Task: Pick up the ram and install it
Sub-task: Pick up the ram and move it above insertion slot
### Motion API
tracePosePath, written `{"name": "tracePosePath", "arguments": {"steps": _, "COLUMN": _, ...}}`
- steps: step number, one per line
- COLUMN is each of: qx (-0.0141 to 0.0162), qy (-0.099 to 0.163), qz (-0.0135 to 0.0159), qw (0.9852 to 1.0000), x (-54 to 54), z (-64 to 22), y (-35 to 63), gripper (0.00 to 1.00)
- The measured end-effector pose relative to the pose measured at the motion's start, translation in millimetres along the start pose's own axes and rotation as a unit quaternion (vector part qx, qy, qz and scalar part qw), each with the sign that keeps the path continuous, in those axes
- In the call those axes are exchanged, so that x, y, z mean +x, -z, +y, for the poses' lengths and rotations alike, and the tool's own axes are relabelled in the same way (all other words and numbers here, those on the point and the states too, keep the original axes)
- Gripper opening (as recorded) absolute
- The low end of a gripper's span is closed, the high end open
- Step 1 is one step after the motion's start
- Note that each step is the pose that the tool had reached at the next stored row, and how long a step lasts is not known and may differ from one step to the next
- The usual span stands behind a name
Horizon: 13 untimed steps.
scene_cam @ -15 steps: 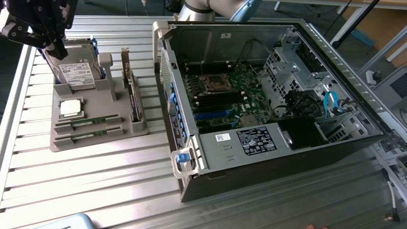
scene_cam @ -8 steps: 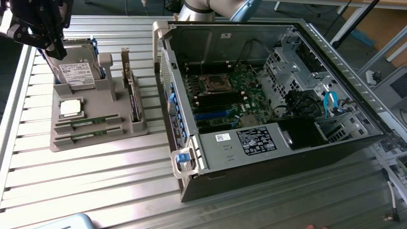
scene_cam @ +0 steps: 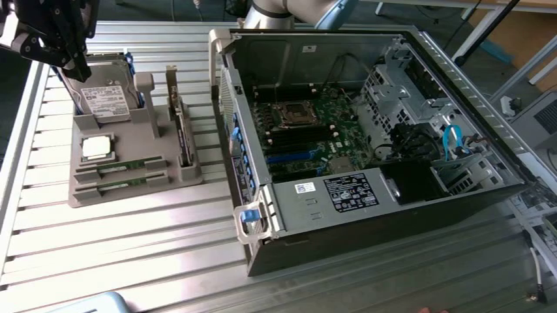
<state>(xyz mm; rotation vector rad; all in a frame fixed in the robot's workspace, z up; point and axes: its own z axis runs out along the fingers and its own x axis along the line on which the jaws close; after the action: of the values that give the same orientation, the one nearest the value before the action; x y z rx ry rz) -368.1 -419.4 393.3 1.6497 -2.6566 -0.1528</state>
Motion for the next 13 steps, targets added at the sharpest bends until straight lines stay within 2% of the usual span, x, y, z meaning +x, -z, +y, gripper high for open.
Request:
{"name": "tracePosePath", "arguments": {"steps": 5, "qx": -0.0004, "qy": 0.009, "qz": 0.0007, "qw": 1.0000, "x": 0.0, "z": 0.0, "y": -0.1, "gripper": 0.11}}
{"name": "tracePosePath", "arguments": {"steps": 9, "qx": -0.0014, "qy": 0.030, "qz": 0.0024, "qw": 0.9995, "x": 0.0, "z": 0.0, "y": 0.0, "gripper": 0.11}}
{"name": "tracePosePath", "arguments": {"steps": 13, "qx": -0.0024, "qy": 0.054, "qz": 0.0046, "qw": 0.9985, "x": 0.0, "z": -0.1, "y": 0.0, "gripper": 0.11}}
